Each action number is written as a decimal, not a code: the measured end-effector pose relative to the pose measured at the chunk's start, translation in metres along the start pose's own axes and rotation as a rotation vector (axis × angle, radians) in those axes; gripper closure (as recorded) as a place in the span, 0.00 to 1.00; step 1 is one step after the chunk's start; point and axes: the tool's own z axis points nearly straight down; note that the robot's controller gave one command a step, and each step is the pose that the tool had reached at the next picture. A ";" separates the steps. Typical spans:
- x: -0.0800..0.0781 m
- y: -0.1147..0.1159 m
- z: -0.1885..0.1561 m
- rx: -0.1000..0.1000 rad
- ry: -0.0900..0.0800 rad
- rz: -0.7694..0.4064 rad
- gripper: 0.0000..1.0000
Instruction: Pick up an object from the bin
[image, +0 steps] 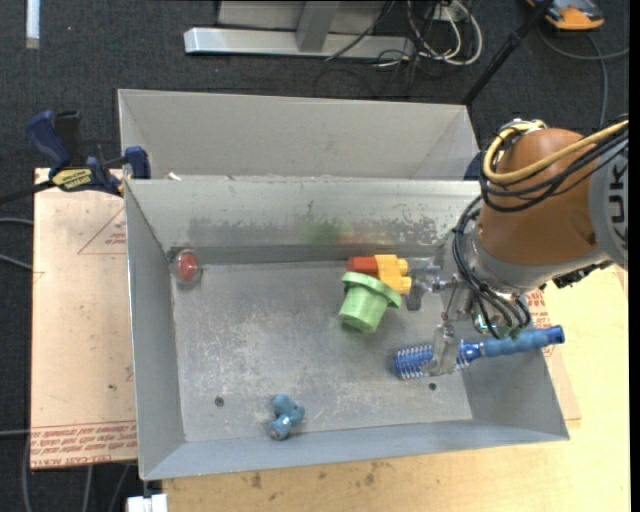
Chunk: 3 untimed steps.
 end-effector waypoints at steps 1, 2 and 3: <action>-0.028 -0.014 0.137 0.000 -0.002 -0.207 0.00; -0.030 -0.072 0.132 0.001 -0.010 -0.156 0.00; -0.030 -0.069 0.132 0.000 -0.007 -0.162 1.00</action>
Offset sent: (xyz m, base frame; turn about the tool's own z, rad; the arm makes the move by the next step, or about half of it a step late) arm 0.0282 -0.0147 -0.1332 -0.2094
